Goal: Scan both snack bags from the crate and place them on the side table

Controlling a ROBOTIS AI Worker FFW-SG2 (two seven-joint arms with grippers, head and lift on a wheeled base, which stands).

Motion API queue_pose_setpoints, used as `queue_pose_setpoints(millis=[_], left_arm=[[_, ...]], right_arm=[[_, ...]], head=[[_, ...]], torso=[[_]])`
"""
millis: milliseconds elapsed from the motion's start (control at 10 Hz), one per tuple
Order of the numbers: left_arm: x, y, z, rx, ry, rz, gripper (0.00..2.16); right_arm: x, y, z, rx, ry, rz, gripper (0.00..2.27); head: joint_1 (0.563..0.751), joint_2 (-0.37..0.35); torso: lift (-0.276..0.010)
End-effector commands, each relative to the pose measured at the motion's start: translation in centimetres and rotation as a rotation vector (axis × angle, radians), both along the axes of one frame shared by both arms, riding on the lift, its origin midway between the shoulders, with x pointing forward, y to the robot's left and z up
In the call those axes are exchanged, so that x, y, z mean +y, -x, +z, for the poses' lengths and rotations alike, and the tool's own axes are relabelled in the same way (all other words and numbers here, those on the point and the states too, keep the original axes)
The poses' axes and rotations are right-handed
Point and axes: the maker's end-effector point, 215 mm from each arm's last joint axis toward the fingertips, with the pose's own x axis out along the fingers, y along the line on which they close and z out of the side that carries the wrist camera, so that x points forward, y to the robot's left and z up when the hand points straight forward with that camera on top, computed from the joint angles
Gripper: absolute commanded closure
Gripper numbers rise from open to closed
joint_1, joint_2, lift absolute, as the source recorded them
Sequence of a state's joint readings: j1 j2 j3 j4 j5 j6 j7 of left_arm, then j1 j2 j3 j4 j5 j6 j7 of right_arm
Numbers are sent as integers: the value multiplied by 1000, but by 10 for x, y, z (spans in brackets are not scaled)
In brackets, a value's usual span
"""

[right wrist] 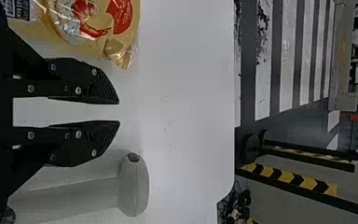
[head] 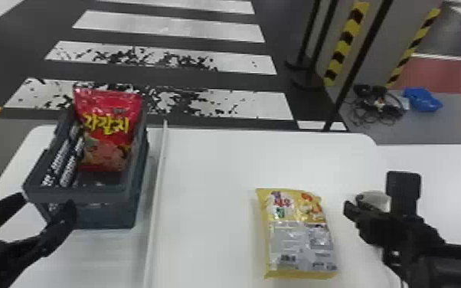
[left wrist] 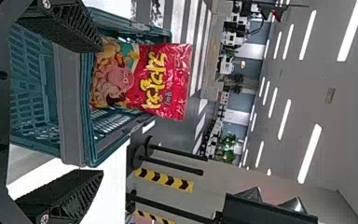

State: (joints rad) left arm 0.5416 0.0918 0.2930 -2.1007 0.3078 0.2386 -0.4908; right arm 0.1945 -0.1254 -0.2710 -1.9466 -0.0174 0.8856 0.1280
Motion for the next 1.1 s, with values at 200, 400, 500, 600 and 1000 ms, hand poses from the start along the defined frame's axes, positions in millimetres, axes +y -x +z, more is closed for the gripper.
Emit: queue_pose_setpoints(millis=[200, 400, 500, 600, 1000], left_arm=[[1, 0, -2, 4, 0, -1, 70], [1, -1, -4, 7, 8, 1, 70], [1, 0, -5, 8, 12, -1, 70], [1, 0, -5, 9, 12, 0, 70], [1, -1, -6, 11, 15, 0, 73]], right_arm=[[-31, 18, 5, 25, 64, -30, 46], [-47, 21, 0, 39, 80, -41, 53], [-57, 18, -4, 44, 87, -47, 56], [-66, 14, -9, 47, 94, -46, 60], [-94, -5, -32, 76, 63, -48, 76]], head=[[695, -168], [695, -192], [695, -203], [695, -209], [695, -250]], torso=[[-95], [-95], [-95], [-95], [-95]])
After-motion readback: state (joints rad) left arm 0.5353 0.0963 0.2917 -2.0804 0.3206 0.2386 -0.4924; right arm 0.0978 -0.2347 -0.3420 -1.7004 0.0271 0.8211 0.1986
